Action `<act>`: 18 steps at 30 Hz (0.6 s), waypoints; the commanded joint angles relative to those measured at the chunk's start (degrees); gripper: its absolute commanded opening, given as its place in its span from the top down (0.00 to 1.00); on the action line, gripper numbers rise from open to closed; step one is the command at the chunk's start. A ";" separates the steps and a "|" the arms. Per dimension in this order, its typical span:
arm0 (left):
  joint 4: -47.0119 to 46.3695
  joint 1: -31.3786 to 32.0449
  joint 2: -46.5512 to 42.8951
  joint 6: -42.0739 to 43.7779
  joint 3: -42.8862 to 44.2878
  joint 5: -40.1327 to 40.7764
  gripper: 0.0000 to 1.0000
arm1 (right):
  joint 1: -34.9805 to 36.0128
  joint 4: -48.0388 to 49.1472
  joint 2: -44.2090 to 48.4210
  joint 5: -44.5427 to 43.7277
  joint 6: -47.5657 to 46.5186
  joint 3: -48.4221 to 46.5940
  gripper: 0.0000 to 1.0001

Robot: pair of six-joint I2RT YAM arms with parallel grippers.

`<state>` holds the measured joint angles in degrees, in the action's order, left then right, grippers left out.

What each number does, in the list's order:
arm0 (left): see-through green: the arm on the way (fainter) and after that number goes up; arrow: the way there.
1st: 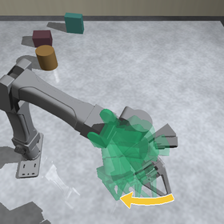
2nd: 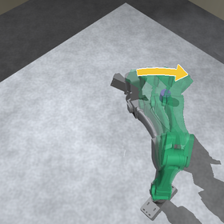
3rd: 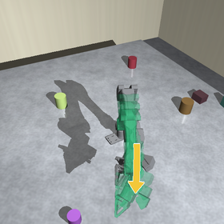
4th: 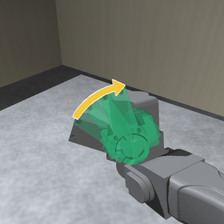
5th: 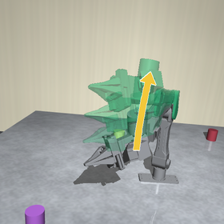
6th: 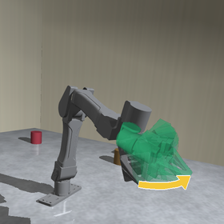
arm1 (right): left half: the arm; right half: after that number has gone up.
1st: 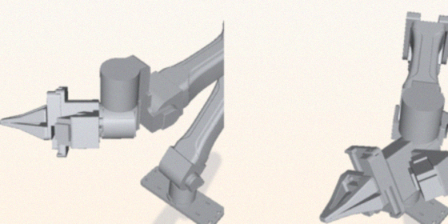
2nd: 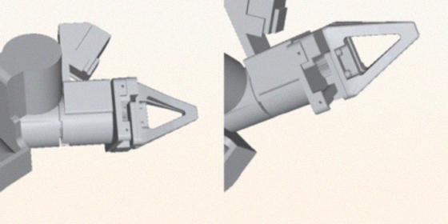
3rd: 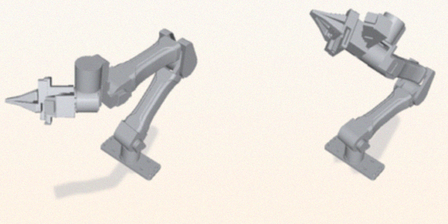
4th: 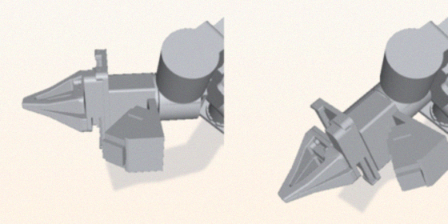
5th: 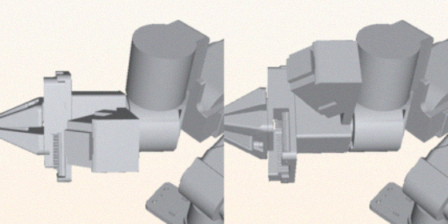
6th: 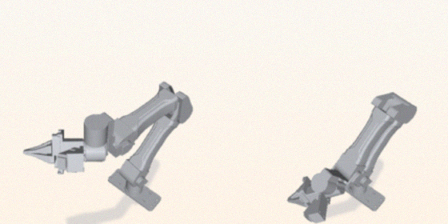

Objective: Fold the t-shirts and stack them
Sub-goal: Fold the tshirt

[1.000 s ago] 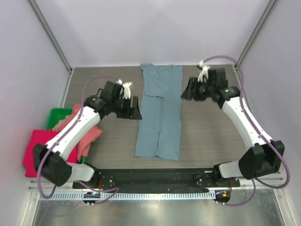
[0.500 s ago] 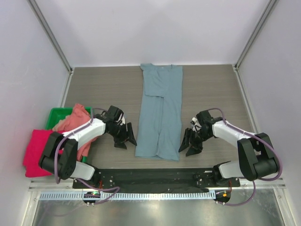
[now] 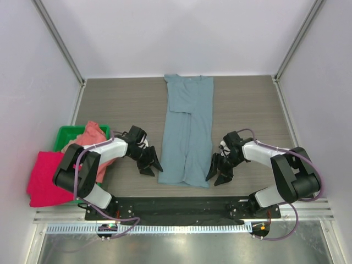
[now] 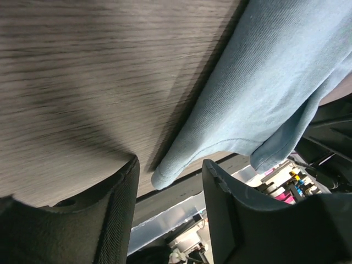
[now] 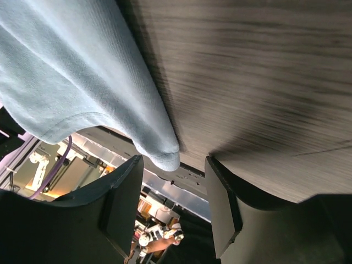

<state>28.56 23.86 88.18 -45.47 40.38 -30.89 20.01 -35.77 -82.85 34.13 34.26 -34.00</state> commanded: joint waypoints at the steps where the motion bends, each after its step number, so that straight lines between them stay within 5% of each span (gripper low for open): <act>1: -2.54 0.14 0.59 -0.32 -1.35 0.40 0.49 | 1.61 1.40 -0.73 0.15 2.39 -0.10 0.45; 18: -1.57 3.39 -2.49 1.00 -3.99 1.19 0.51 | 4.60 4.65 -3.28 -1.96 4.15 0.25 0.48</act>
<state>27.14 26.79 86.46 -45.87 37.71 -32.01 23.94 -33.41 -84.77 35.00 37.89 -34.02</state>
